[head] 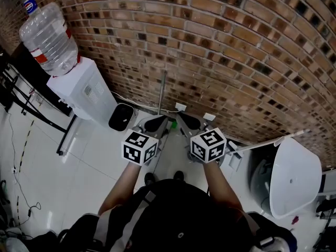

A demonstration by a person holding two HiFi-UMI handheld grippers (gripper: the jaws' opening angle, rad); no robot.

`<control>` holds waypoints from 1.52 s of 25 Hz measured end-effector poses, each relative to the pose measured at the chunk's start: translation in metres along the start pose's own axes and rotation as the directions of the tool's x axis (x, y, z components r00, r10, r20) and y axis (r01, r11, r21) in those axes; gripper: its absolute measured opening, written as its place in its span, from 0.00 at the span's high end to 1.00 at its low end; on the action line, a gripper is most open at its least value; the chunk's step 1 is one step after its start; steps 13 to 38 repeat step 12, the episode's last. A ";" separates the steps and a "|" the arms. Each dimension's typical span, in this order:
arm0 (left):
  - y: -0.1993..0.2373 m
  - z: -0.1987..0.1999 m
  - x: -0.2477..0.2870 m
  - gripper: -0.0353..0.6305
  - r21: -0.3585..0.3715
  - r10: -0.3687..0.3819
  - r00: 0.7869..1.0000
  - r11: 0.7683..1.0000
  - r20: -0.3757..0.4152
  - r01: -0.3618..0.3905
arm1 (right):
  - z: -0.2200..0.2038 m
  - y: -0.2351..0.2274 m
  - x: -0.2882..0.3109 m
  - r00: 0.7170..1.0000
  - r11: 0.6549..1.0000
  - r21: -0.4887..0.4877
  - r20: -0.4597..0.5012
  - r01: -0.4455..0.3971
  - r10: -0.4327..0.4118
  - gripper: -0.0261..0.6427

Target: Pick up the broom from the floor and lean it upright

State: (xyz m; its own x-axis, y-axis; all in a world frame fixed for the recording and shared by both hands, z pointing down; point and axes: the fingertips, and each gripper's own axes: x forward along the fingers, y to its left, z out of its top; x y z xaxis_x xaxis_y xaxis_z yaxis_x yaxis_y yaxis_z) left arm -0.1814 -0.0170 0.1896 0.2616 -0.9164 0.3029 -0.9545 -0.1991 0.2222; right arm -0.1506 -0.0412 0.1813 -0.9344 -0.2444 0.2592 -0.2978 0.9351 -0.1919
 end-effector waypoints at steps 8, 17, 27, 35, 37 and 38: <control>0.002 0.000 -0.001 0.95 0.003 -0.014 1.000 1.000 -0.002 0.014 | 0.005 0.001 0.003 1.000 1.000 -0.004 0.016 0.013 -0.013 0.96; 0.004 0.001 0.000 0.95 0.003 -0.017 1.000 1.000 0.002 0.017 | 0.007 0.000 0.004 1.000 1.000 -0.004 0.023 0.021 -0.021 0.96; 0.004 0.001 0.000 0.95 0.003 -0.017 1.000 1.000 0.002 0.017 | 0.007 0.000 0.004 1.000 1.000 -0.004 0.023 0.021 -0.021 0.96; 0.004 0.001 0.000 0.95 0.003 -0.017 1.000 1.000 0.002 0.017 | 0.007 0.000 0.004 1.000 1.000 -0.004 0.023 0.021 -0.021 0.96; 0.004 0.001 0.000 0.95 0.003 -0.017 1.000 1.000 0.002 0.017 | 0.007 0.000 0.004 1.000 1.000 -0.004 0.023 0.021 -0.021 0.96; 0.004 0.001 0.000 0.95 0.003 -0.017 1.000 1.000 0.002 0.017 | 0.007 0.000 0.004 1.000 1.000 -0.004 0.023 0.021 -0.021 0.96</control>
